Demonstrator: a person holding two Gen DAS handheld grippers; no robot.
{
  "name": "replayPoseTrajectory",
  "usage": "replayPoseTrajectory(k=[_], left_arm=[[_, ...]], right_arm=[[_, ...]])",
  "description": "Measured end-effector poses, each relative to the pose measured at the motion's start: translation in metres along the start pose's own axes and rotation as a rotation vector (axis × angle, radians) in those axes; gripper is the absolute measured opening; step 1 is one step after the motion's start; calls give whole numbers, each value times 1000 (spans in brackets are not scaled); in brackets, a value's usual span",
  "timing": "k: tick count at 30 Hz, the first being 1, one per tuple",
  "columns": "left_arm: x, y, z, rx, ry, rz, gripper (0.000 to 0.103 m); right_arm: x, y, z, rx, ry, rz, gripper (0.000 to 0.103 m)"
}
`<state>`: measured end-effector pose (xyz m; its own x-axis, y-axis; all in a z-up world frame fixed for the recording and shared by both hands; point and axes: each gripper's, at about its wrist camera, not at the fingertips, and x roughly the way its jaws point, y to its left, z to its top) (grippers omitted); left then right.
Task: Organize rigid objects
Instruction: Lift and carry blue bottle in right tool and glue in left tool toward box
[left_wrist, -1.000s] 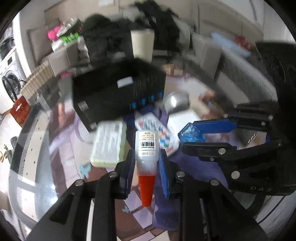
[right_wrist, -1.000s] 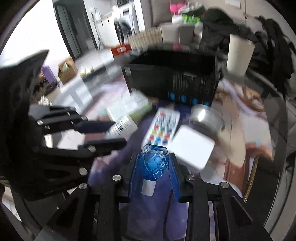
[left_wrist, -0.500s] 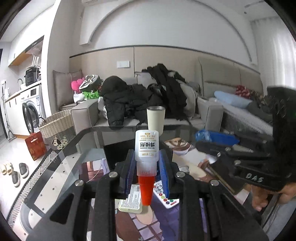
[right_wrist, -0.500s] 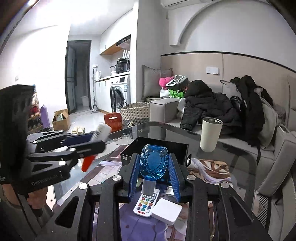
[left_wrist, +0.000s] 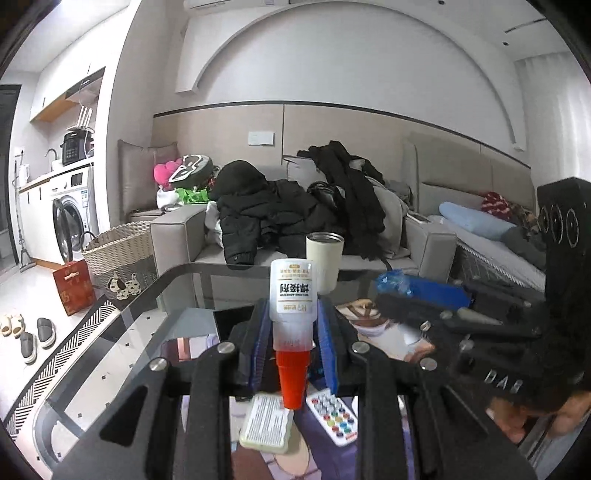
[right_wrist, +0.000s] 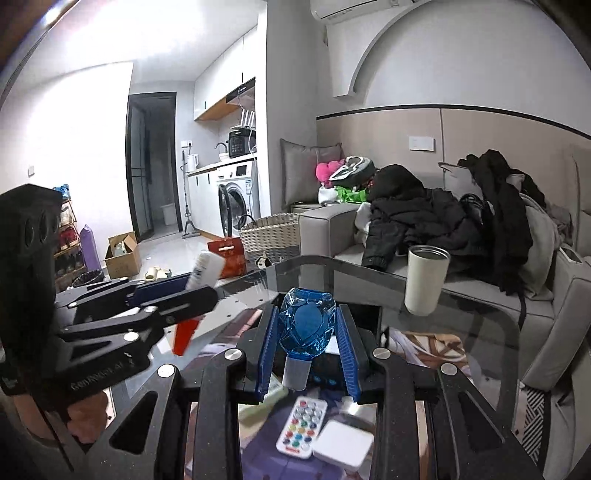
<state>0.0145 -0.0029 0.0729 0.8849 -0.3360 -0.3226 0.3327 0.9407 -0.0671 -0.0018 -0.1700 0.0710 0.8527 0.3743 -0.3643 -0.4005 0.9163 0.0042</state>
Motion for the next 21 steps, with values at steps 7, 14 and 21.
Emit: replayPoseTrajectory(k=[7, 14, 21], left_arm=[[26, 9, 18, -2, -45, 66, 24], [62, 25, 36, -36, -55, 110, 24], [85, 32, 31, -46, -37, 126, 24]], right_arm=[[35, -3, 22, -7, -40, -9, 31], [79, -22, 43, 24, -64, -85, 31], [120, -35, 52, 48, -34, -92, 31]])
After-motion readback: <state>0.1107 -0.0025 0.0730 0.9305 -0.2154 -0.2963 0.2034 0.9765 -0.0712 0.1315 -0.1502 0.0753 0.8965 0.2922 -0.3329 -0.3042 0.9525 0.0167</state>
